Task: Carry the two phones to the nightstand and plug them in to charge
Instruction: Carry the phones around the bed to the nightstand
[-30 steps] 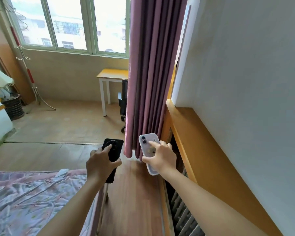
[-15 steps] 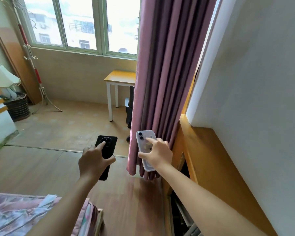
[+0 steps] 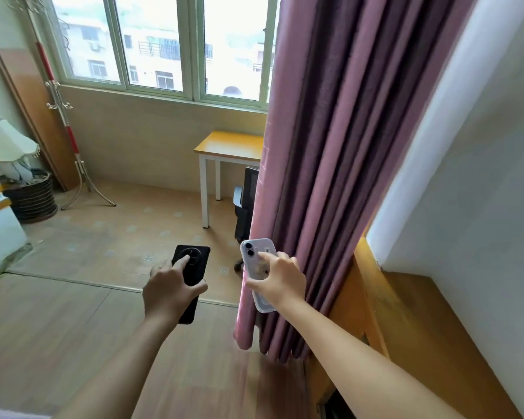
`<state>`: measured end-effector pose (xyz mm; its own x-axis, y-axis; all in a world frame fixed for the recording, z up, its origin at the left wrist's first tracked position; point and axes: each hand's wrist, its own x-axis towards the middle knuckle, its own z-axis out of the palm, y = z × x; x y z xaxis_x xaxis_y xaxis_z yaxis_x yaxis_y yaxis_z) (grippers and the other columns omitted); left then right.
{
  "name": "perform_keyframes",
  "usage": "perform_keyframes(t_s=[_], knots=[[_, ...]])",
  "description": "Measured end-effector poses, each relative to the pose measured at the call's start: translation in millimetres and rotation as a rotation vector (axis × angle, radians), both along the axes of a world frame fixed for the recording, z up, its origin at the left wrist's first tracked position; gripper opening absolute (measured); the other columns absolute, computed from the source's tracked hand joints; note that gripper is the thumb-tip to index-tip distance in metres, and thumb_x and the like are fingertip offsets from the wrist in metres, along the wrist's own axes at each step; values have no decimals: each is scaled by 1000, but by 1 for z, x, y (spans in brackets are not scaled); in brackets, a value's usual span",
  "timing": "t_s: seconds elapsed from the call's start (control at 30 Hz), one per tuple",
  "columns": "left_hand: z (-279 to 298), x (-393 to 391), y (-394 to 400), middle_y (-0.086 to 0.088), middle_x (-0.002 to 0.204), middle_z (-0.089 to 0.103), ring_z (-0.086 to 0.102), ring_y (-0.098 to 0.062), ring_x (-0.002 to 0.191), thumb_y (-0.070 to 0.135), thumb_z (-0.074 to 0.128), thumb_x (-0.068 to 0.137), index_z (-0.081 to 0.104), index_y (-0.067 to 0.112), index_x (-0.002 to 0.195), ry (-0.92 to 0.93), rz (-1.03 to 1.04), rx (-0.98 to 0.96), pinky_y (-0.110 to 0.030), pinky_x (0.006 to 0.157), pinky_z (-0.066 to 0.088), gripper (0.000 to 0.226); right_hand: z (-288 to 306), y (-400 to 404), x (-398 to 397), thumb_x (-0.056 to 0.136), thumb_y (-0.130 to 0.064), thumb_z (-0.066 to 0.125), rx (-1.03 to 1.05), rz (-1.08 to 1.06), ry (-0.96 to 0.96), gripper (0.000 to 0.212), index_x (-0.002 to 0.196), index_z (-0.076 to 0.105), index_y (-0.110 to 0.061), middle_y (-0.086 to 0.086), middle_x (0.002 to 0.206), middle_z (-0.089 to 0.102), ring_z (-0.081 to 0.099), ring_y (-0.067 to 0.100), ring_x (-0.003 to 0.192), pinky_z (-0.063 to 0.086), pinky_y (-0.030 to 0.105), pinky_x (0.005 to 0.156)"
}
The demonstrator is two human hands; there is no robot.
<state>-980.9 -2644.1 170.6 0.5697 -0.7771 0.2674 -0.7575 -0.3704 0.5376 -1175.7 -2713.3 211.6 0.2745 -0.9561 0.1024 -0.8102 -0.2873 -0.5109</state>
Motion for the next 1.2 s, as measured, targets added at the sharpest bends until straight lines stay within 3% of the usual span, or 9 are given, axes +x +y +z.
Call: perform_keyframes(t_s=[0.27,0.47,0.57,0.67,0.9,1.2], knots=[[13,63,-89,-9,97,68,53,-33,94,40,75,62,58,25,124,-11,64,-15,-32,63,39,65,5,-98,62,66,-50,69,-25,115,80,64,127,52,-39,-2,118,55,44,24,112,45,33,82],[7,107,-130,-7,100,67,52,-31,96,42,74,61,58,26,123,-25,147,-6,-32,63,39,66,-2,-161,119,66,-50,70,-35,220,72,58,121,55,-41,-2,113,54,45,22,109,38,29,73],[2,133,-152,-8,104,67,52,-32,98,42,73,62,57,25,125,-17,236,-5,-33,65,40,67,-9,-200,155,66,-53,70,-43,322,100,60,122,54,-41,-4,116,54,44,20,109,43,32,76],[-2,161,-170,-6,107,67,51,-31,99,44,72,62,56,25,126,-6,358,-7,-33,65,41,68,-12,-236,196,66,-52,69,-58,429,109,59,122,54,-42,-4,114,56,43,19,104,37,30,69],[3,216,-181,-4,111,68,52,-31,100,44,71,64,55,26,127,42,626,-50,-34,68,43,67,-3,-295,287,65,-48,69,-92,662,123,60,122,54,-43,-5,114,57,46,20,106,38,29,70],[-7,286,-152,-7,106,68,52,-30,100,45,71,66,55,24,128,53,875,-1,-35,70,44,67,-16,-296,406,62,-48,70,-87,918,123,61,121,55,-44,-7,116,58,47,19,107,34,27,67]])
